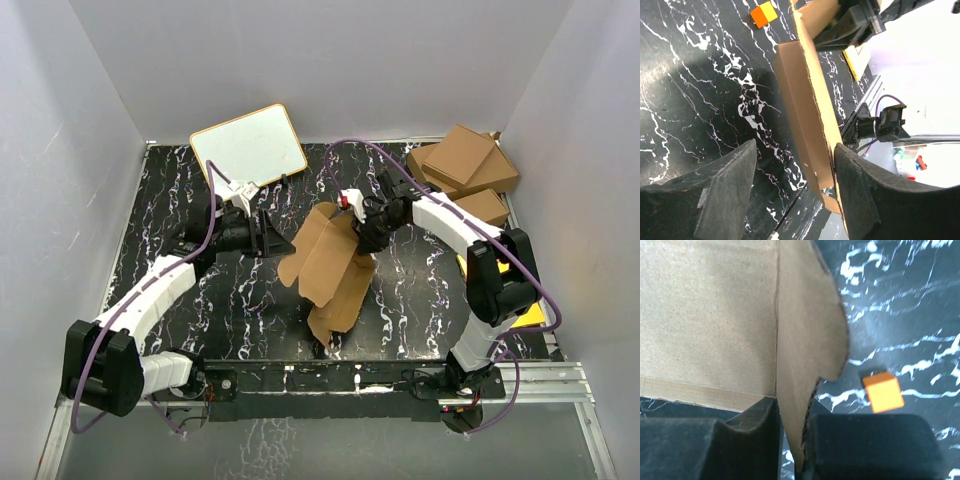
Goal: Fold the paper box
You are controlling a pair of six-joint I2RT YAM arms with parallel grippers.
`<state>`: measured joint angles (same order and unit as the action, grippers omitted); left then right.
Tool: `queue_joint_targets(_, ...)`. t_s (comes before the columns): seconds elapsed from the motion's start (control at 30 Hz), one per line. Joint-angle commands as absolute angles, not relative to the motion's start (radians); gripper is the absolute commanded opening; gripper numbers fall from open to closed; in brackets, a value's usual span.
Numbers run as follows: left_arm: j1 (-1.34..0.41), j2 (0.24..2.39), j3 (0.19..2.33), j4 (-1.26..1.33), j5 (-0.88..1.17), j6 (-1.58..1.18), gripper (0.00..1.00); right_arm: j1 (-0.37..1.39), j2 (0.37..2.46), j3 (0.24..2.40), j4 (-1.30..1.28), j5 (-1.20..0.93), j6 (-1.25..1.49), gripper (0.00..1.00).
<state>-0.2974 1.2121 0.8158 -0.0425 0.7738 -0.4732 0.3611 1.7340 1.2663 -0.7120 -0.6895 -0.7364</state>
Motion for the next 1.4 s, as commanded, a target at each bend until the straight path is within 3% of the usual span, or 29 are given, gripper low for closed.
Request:
queue_joint_targets(0.0, -0.293, 1.142, 0.759, 0.100, 0.753, -0.575, 0.63, 0.368, 1.681, 1.352, -0.959, -0.544, -0.743, 0.09)
queue_joint_targets(0.17, -0.293, 1.045, 0.691, 0.142, 0.644, -0.604, 0.72, 0.367, 1.711, 1.376, -1.037, -0.431, -0.706, 0.10)
queue_joint_targets(0.67, -0.295, 0.917, 0.406, 0.392, 0.539, -0.897, 0.73, 0.396, 1.805, 1.339, -0.968, -0.289, -0.619, 0.12)
queue_joint_targets(1.37, -0.333, 1.202, 0.483, 0.422, 0.563, -0.856, 0.74, 0.434, 1.804, 1.325, -0.925, -0.278, -0.601, 0.15)
